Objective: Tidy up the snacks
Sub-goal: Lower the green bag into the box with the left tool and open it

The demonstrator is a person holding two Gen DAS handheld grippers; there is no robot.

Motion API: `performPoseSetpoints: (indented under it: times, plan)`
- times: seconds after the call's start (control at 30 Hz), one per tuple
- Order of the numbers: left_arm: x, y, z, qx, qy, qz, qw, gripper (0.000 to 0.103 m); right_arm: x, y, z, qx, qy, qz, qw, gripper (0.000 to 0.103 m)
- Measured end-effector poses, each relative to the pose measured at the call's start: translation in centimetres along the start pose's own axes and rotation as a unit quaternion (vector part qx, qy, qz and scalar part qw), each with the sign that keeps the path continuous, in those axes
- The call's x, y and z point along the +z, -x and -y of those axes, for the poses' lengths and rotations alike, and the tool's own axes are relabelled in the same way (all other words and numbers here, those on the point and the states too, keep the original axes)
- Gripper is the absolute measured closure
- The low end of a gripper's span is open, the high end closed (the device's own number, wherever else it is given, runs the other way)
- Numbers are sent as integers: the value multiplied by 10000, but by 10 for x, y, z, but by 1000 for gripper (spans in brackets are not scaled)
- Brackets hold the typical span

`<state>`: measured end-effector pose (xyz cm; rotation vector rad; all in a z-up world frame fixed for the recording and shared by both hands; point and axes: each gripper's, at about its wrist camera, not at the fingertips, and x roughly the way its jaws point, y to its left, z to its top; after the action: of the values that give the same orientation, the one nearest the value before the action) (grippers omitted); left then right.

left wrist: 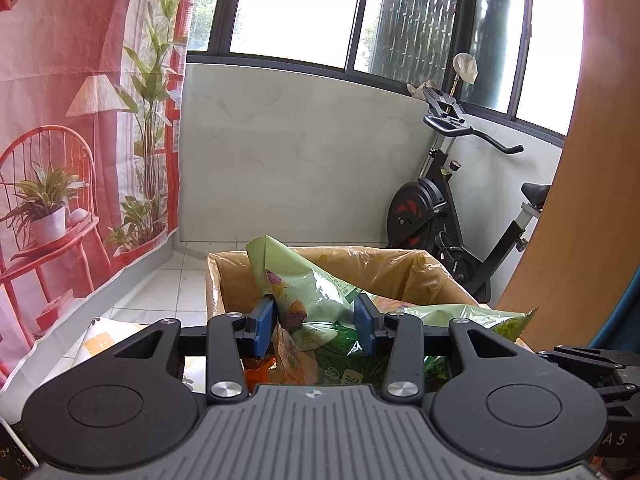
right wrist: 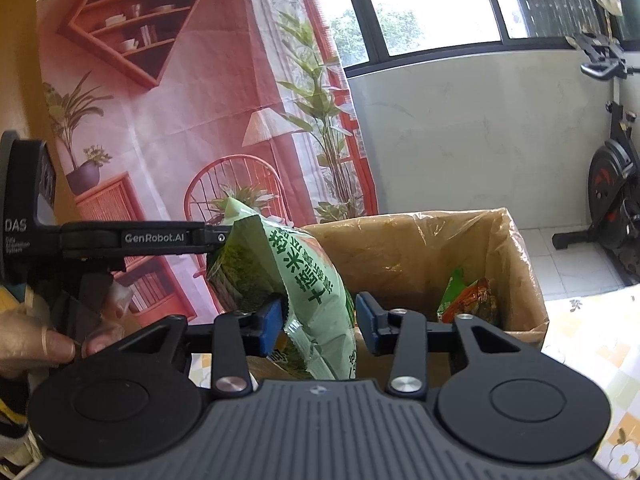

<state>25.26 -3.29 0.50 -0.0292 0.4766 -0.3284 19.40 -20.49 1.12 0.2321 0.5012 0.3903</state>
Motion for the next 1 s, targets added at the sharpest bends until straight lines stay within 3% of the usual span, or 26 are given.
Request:
performPoseSetpoints:
  times: [0.07, 0.17, 0.43, 0.63, 0.8, 1.0]
  plan:
    - [0, 3, 0, -37, -6, 52, 10000, 59, 1, -2, 1, 26, -126, -1, 9999, 63]
    - [2, 9, 2, -95, -48, 142, 9998, 59, 6, -1, -2, 152, -132, 83, 9998, 97]
    - [8, 14, 1, -182, 9, 374, 9991, 59, 29, -4, -3, 42, -102, 279, 9996, 97]
    - [26, -3, 4, -92, -22, 594, 9982, 59, 53, -18, 2, -35, -33, 470, 9989, 96]
    - [32, -37, -4, -116, 158, 394, 9990, 59, 73, -43, 19, -146, -114, 510, 9985, 96]
    - [19, -80, -12, 145, 340, -36, 9993, 59, 78, -91, 39, -418, -108, 163, 9989, 97]
